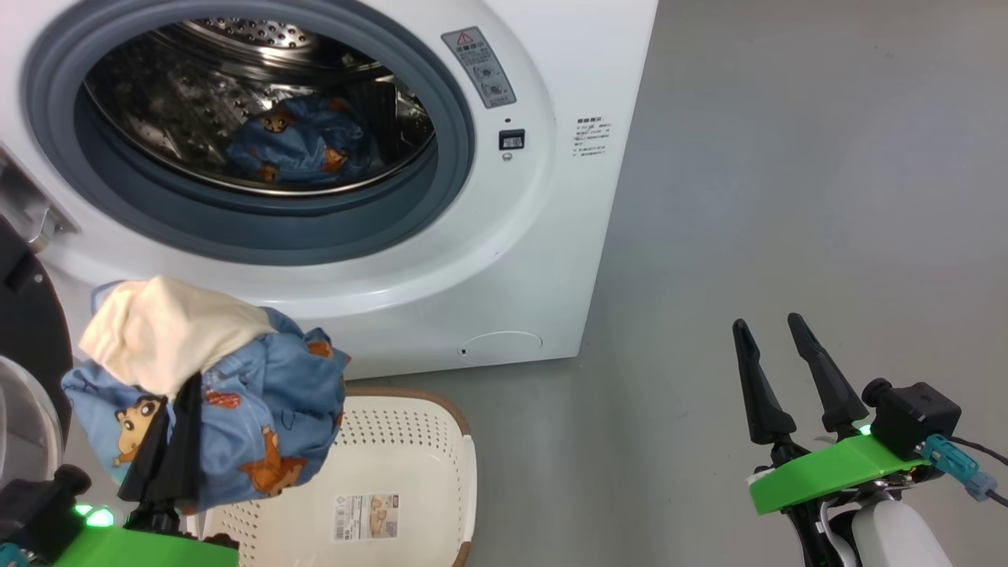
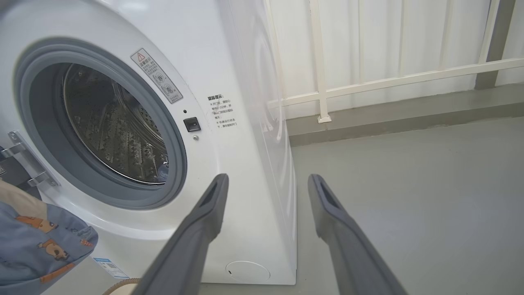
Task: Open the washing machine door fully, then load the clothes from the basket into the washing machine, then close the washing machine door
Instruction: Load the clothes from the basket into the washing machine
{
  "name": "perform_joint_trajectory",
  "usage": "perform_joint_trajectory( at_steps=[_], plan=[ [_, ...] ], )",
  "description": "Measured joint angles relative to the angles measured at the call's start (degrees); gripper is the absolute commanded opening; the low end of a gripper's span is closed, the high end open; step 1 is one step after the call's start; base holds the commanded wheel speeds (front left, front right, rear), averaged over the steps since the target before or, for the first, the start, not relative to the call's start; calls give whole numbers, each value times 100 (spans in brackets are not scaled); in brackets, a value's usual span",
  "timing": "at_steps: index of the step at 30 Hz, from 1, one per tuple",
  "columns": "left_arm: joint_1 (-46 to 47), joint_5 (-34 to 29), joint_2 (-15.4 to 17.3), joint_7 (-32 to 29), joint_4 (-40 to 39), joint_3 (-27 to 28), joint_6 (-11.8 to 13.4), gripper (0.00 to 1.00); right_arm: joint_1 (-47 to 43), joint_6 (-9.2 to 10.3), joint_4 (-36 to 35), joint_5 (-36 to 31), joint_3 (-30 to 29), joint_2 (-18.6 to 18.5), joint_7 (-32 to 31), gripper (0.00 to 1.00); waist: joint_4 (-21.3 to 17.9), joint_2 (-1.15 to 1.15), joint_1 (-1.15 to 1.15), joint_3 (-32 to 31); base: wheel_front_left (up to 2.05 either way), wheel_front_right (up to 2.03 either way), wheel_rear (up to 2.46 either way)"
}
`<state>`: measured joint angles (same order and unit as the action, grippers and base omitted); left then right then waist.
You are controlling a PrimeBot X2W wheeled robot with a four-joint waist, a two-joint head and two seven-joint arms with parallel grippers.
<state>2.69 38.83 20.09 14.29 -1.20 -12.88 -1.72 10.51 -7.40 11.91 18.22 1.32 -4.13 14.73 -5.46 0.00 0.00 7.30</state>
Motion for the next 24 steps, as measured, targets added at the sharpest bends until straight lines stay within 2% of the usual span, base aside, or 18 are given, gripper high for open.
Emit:
perform_joint_trajectory(
  at_steps=[10,24],
  plan=[
    [415,18,-21,-9,77,-13,-110,0,3,0,-44,-1,4,16,0,100,-8,0,0,234,0,0,0],
    [2609,169,-27,-113,1193,-101,-387,0,65,0,-205,-46,125,87,0,100,-230,0,0,913,0,0,0]
  ],
)
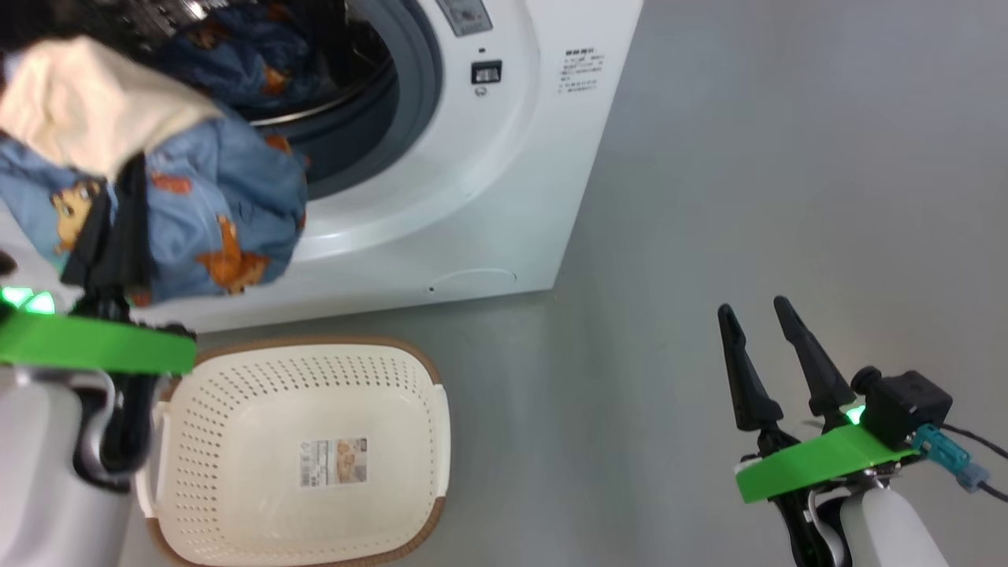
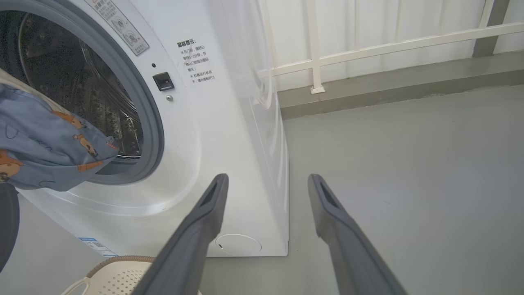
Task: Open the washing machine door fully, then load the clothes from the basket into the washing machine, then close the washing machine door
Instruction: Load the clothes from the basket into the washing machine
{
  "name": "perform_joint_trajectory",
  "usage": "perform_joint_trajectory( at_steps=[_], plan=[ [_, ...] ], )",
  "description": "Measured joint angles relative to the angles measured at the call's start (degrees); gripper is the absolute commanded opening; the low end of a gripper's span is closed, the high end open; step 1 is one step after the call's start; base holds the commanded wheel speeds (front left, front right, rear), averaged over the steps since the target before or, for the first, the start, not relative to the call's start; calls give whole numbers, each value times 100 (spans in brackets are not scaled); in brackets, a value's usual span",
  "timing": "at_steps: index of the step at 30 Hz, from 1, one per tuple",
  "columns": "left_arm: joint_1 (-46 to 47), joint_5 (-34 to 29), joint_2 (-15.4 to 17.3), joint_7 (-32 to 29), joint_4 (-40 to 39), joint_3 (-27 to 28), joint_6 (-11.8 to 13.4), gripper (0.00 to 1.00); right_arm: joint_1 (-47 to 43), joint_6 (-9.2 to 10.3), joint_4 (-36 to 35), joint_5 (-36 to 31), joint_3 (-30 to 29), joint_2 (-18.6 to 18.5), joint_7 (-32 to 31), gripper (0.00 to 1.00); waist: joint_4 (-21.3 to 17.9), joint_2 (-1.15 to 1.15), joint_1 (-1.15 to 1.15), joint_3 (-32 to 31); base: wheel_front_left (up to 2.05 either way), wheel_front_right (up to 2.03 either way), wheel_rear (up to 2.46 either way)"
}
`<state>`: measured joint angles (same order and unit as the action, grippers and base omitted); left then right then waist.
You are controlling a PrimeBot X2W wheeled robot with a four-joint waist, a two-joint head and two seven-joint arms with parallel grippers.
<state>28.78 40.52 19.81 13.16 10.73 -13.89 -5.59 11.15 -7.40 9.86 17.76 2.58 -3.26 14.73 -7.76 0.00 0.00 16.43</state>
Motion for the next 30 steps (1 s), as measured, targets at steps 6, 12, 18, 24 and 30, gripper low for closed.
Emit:
perform_joint_trajectory(
  at_steps=[6,12,18,24,30],
  plan=[
    [915,10,80,-56,682,-86,-80,0,198,0,-162,66,38,8,0,100,-139,0,0,408,0,0,0],
    [1860,45,205,-102,1401,-296,-130,0,318,0,-304,235,114,10,0,100,-286,0,0,884,0,0,0],
    [2730,66,401,-98,2111,-474,-171,0,470,0,-442,365,224,14,0,100,-451,0,0,1364,0,0,0],
    [3477,253,546,-97,2619,-808,-171,0,553,0,-531,424,261,15,0,100,-624,0,0,1801,0,0,0],
    [4128,400,736,-40,3083,-1098,-171,0,630,0,-599,493,412,29,0,100,-802,0,0,2154,0,0,0]
  ],
)
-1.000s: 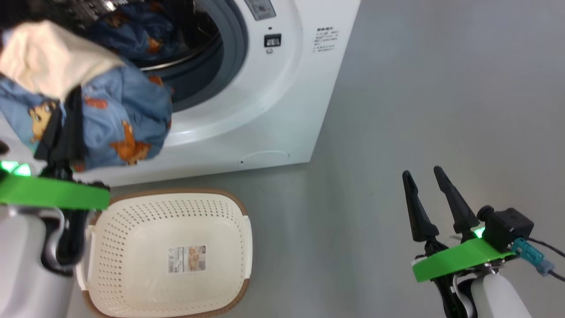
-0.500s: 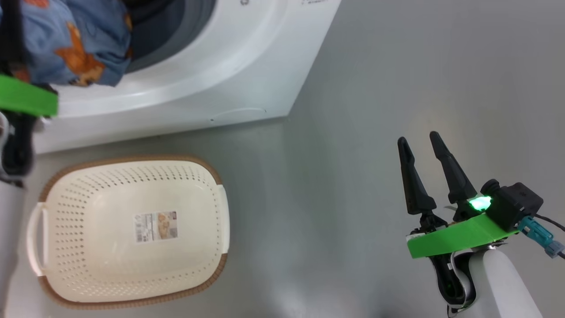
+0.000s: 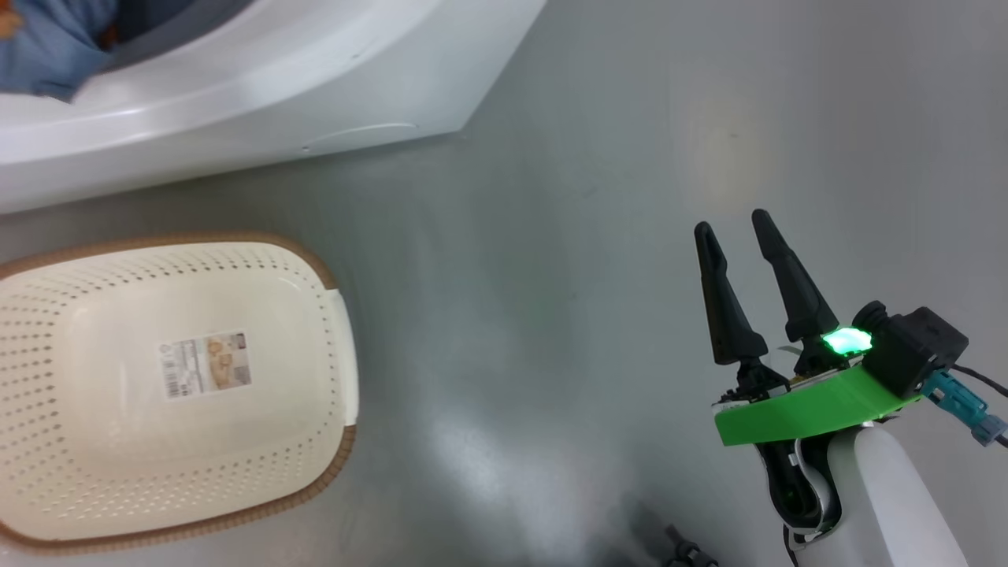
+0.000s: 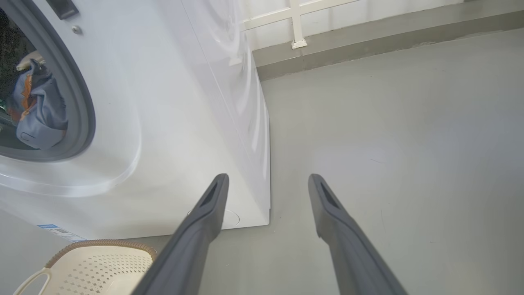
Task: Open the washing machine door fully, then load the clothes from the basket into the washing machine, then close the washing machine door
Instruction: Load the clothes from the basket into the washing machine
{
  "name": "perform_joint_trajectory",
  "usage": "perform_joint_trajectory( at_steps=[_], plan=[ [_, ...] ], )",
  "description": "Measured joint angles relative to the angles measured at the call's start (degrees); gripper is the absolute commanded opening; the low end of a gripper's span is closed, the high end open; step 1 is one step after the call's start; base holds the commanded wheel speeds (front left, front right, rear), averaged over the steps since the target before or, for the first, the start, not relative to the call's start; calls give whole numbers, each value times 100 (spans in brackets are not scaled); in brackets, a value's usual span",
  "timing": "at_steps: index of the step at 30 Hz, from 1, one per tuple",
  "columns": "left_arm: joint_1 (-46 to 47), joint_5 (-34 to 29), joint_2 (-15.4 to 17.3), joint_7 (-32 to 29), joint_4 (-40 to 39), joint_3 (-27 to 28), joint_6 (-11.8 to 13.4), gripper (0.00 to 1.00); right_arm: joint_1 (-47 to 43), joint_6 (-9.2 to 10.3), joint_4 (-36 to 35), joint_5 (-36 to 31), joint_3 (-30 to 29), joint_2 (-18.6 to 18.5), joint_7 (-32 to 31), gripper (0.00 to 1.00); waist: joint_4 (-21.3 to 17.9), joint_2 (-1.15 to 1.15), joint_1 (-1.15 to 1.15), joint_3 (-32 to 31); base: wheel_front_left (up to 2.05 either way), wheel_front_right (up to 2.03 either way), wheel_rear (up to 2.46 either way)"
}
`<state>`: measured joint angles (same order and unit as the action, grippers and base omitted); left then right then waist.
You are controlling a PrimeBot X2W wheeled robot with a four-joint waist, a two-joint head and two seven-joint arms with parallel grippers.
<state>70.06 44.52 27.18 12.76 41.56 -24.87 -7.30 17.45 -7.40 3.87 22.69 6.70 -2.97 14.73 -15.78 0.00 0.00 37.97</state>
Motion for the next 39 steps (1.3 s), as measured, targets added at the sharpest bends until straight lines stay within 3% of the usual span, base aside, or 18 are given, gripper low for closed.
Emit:
perform_joint_trajectory(
  at_steps=[7,16,17,18,19,26,39],
  plan=[
    [848,-65,187,153,313,-58,-1,0,36,0,-49,121,45,9,0,100,-249,0,0,266,0,0,0],
    [1261,-656,46,202,285,1172,204,0,38,0,-131,220,115,15,0,100,-433,0,0,471,0,0,0],
    [1254,-689,-11,203,349,1196,202,24,38,0,-131,220,133,18,0,100,-441,0,0,473,0,0,0],
    [1239,-727,-67,203,509,1138,186,88,38,0,-129,220,145,21,0,100,-442,0,0,464,0,0,0],
    [1217,-730,-132,193,705,1048,140,100,38,0,-124,220,152,23,0,100,-440,0,0,450,0,0,0],
    [1117,-701,-297,-45,1347,438,40,100,39,0,-85,220,154,24,0,100,-379,0,0,331,0,0,0],
    [438,86,-326,91,1065,-332,-1,100,46,0,53,212,137,24,0,100,-206,0,0,-54,0,0,0]
  ],
)
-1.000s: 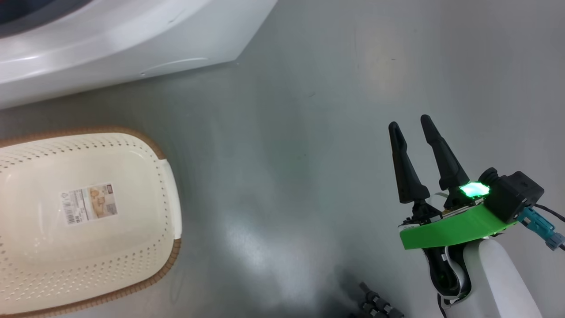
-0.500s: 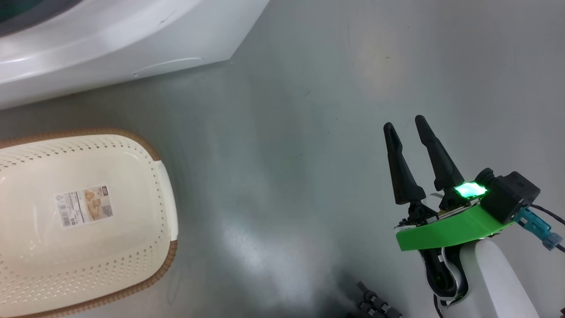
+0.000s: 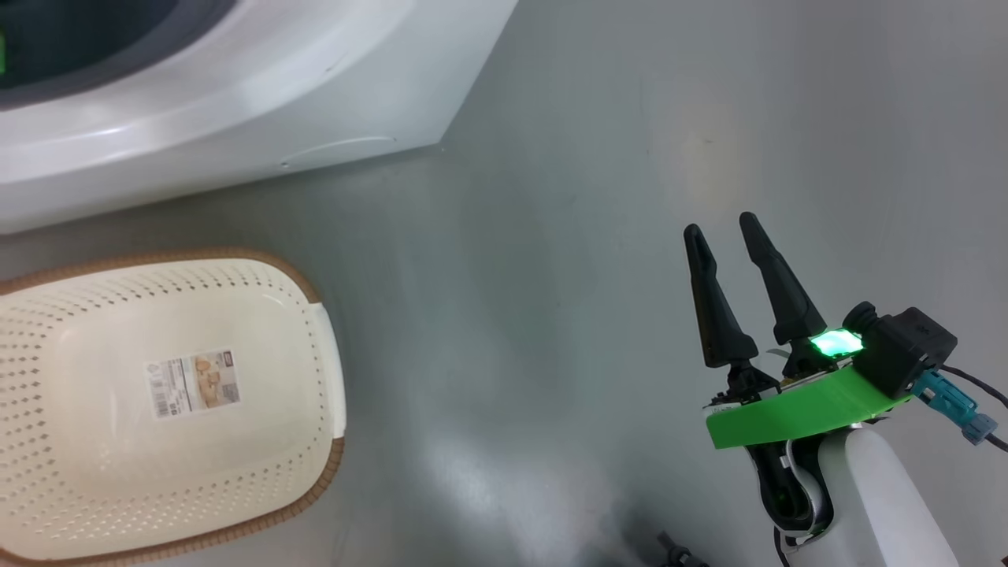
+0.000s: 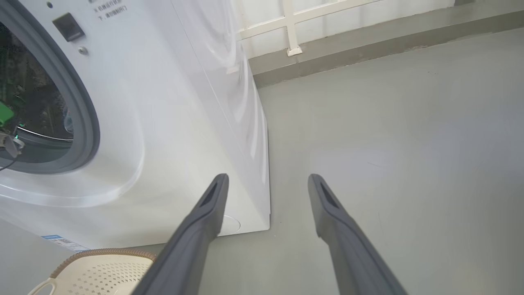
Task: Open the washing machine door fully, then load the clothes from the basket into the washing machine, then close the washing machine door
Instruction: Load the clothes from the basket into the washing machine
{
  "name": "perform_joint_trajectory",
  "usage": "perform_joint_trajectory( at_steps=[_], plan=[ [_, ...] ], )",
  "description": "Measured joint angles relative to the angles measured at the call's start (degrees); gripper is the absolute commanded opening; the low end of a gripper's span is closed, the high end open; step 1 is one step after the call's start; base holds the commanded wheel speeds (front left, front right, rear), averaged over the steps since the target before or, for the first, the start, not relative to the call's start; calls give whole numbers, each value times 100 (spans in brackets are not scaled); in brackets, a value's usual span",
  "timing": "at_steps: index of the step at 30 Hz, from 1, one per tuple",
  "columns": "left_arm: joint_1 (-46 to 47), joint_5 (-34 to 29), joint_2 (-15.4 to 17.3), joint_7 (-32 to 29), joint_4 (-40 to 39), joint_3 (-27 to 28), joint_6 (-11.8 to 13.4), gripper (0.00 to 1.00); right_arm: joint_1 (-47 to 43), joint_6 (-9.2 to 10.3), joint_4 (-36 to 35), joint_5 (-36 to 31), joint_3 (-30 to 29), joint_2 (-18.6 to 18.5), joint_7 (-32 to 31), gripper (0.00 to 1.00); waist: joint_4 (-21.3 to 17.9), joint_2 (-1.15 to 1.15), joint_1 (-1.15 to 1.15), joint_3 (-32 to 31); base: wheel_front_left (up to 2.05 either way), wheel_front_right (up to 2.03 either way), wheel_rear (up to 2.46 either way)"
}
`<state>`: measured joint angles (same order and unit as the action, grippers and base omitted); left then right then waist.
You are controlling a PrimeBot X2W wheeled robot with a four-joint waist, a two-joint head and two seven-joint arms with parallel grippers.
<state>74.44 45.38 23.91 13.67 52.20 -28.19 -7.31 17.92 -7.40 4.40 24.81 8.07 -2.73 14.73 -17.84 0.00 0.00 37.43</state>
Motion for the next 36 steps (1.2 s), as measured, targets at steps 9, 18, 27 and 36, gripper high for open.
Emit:
perform_joint_trajectory(
  at_steps=[9,18,27,36],
  plan=[
    [-634,321,134,63,-488,-205,0,100,0,0,133,-111,-129,-4,0,100,193,0,0,-430,0,0,0],
    [-1515,129,81,63,-1040,68,0,100,-4,0,299,-205,-146,-7,0,100,397,0,0,-886,0,0,0],
    [-2578,-298,-89,63,-1642,555,2,100,-35,0,483,-364,-182,-14,0,100,576,0,0,-1440,0,0,0],
    [-3827,-545,-257,63,-2409,1092,75,100,-237,0,610,-478,-328,-23,0,100,790,0,0,-1994,0,0,0]
  ],
)
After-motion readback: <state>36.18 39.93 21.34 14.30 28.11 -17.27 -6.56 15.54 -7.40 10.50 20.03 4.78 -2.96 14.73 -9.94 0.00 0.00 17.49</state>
